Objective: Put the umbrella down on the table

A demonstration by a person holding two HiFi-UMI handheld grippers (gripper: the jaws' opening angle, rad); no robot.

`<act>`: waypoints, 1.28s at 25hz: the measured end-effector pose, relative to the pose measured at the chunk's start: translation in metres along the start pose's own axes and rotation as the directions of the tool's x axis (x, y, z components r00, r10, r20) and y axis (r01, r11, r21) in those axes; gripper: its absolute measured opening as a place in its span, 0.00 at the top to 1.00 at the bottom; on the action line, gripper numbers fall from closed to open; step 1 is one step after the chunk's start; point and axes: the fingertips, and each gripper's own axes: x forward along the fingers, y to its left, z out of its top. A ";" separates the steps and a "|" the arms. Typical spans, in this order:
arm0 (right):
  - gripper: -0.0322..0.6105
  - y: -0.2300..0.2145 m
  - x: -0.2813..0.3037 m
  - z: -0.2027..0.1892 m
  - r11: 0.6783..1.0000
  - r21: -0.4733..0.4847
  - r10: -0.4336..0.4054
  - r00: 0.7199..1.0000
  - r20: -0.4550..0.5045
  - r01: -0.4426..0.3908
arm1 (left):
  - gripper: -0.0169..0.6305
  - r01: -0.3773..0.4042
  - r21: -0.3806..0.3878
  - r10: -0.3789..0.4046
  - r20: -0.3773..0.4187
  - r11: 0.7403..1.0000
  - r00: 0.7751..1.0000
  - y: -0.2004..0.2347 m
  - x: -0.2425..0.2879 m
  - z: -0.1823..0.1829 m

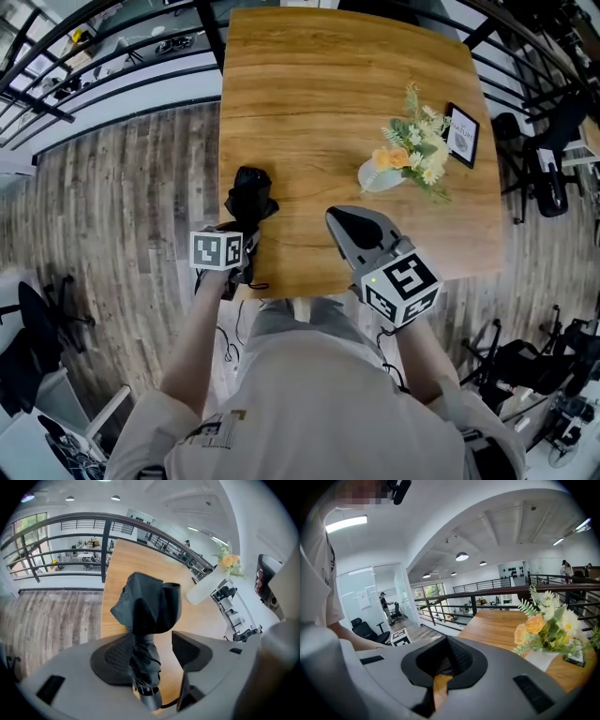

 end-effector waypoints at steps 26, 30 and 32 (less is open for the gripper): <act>0.91 0.045 -0.153 0.148 0.959 -0.232 -0.063 0.920 0.386 0.163 | 0.87 -0.248 0.419 -0.149 0.715 0.873 0.683 -0.178 -0.297 0.153; 0.91 0.047 -0.170 0.159 0.955 -0.238 -0.059 0.902 0.428 0.176 | 0.88 -0.305 0.447 -0.178 0.760 0.841 0.625 -0.198 -0.319 0.164; 0.91 0.049 -0.178 0.164 0.953 -0.245 -0.052 0.894 0.445 0.178 | 0.90 -0.306 0.463 -0.200 0.765 0.832 0.612 -0.207 -0.322 0.165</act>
